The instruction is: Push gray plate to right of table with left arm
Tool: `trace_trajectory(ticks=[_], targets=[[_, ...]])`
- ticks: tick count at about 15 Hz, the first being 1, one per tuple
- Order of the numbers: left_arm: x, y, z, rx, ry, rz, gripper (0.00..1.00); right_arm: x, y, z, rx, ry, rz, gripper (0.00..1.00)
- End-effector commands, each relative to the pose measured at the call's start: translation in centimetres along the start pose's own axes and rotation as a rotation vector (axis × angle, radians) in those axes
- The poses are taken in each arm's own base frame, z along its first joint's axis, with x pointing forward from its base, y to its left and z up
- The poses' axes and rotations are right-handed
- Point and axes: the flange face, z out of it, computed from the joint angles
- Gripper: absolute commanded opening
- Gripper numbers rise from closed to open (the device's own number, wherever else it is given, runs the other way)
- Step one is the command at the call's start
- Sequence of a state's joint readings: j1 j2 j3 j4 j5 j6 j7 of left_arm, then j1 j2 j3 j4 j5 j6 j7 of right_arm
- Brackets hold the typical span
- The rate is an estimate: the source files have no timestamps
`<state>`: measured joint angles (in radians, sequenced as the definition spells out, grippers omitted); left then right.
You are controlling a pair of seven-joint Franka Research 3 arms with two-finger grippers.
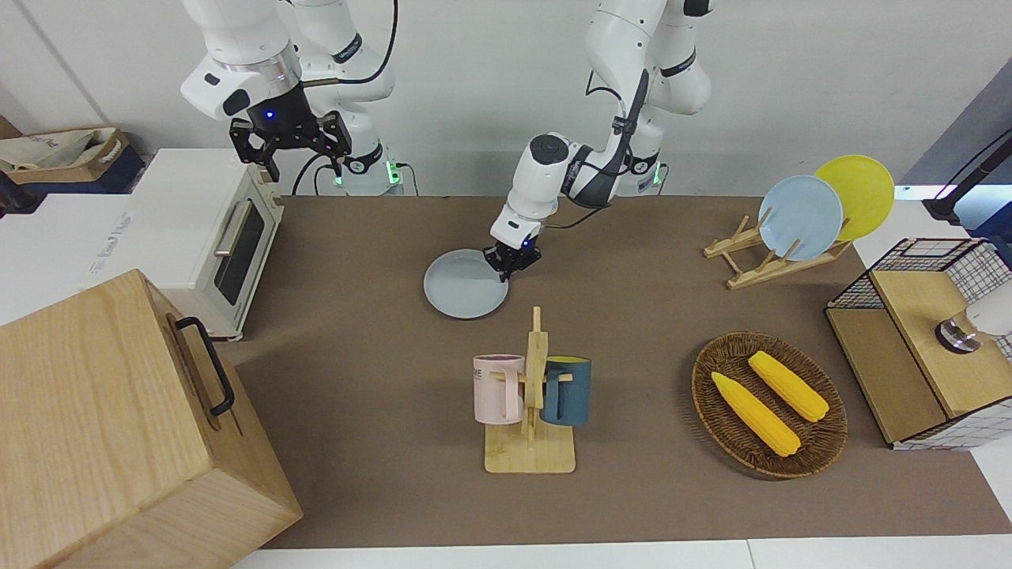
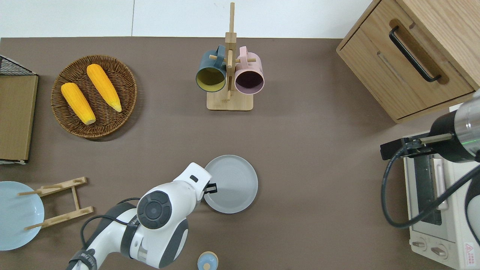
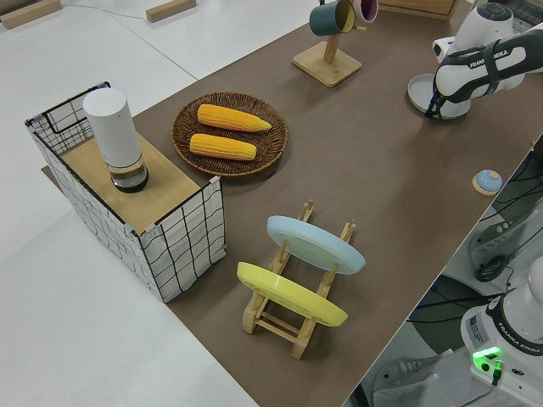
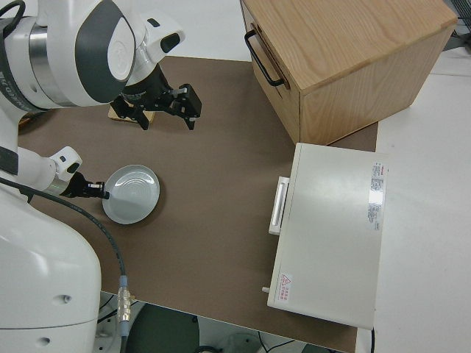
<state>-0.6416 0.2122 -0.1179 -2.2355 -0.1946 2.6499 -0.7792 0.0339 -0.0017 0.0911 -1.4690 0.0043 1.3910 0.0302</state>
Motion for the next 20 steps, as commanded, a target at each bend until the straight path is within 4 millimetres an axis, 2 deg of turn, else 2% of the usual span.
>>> trace_trajectory(ticks=[1,4,8,9,10,11,16,19,20], targets=[[-1.9,2.9,5.7,0.028,-0.052,-0.031,0.0,-0.4,0.2,-0.3,0.007,-0.004,0.001,0.983],[-3.1,5.3,6.0,0.014,-0.055,-0.06,0.0,-0.4,0.2,-0.3,0.007,-0.004,0.001,0.983],[-3.8,7.4,5.6,-0.008,-0.051,-0.068,0.0,-0.4,0.2,-0.3,0.009,-0.005,0.001,0.983],[-3.9,7.5,5.5,-0.005,-0.054,-0.066,0.12,-0.4,0.2,-0.3,0.007,-0.005,0.001,0.983],[-3.9,7.5,5.3,0.003,-0.057,-0.058,0.46,-0.4,0.2,-0.3,0.009,-0.005,0.003,0.983],[-4.0,7.6,5.1,0.018,-0.056,-0.037,0.69,-0.4,0.2,-0.3,0.007,-0.004,0.001,0.983],[-2.8,7.0,0.4,0.054,-0.071,0.007,0.85,-0.4,0.3,-0.3,0.008,-0.004,0.003,0.983],[-0.4,5.3,-4.2,0.062,-0.098,0.03,0.9,-0.4,0.2,-0.3,0.007,-0.004,0.001,0.983],[0.3,4.6,-6.0,0.063,-0.115,0.04,0.98,-0.4,0.2,-0.3,0.007,-0.005,0.003,0.983]])
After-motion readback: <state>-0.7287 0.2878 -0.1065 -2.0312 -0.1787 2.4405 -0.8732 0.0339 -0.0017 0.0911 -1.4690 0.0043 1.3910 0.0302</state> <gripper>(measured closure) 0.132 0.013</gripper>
